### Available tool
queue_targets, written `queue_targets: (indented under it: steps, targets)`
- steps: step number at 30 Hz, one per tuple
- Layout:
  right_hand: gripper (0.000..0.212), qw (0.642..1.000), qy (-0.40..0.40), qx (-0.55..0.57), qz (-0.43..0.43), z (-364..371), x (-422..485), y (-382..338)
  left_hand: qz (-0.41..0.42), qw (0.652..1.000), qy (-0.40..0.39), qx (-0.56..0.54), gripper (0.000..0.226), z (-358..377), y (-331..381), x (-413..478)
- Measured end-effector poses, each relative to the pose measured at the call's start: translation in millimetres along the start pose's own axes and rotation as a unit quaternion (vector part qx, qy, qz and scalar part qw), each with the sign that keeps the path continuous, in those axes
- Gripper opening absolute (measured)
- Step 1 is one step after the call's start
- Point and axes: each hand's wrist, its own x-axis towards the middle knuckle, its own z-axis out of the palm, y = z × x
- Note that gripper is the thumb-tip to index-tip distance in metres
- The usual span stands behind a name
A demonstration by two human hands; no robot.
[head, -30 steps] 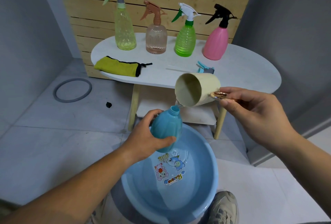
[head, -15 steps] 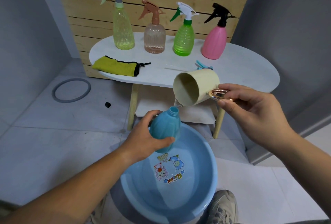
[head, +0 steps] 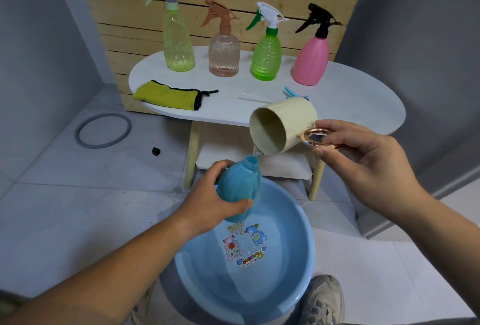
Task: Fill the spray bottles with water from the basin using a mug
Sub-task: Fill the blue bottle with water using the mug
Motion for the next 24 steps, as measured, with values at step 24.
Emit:
queue_targets:
  steps: [24]
  targets:
    - [0.009, 0.996, -0.018, -0.072, -0.057, -1.3, 0.1, -0.1, -0.001, 1.0, 0.003, -0.007, 0.082, 1.6, -3.0, 1.4]
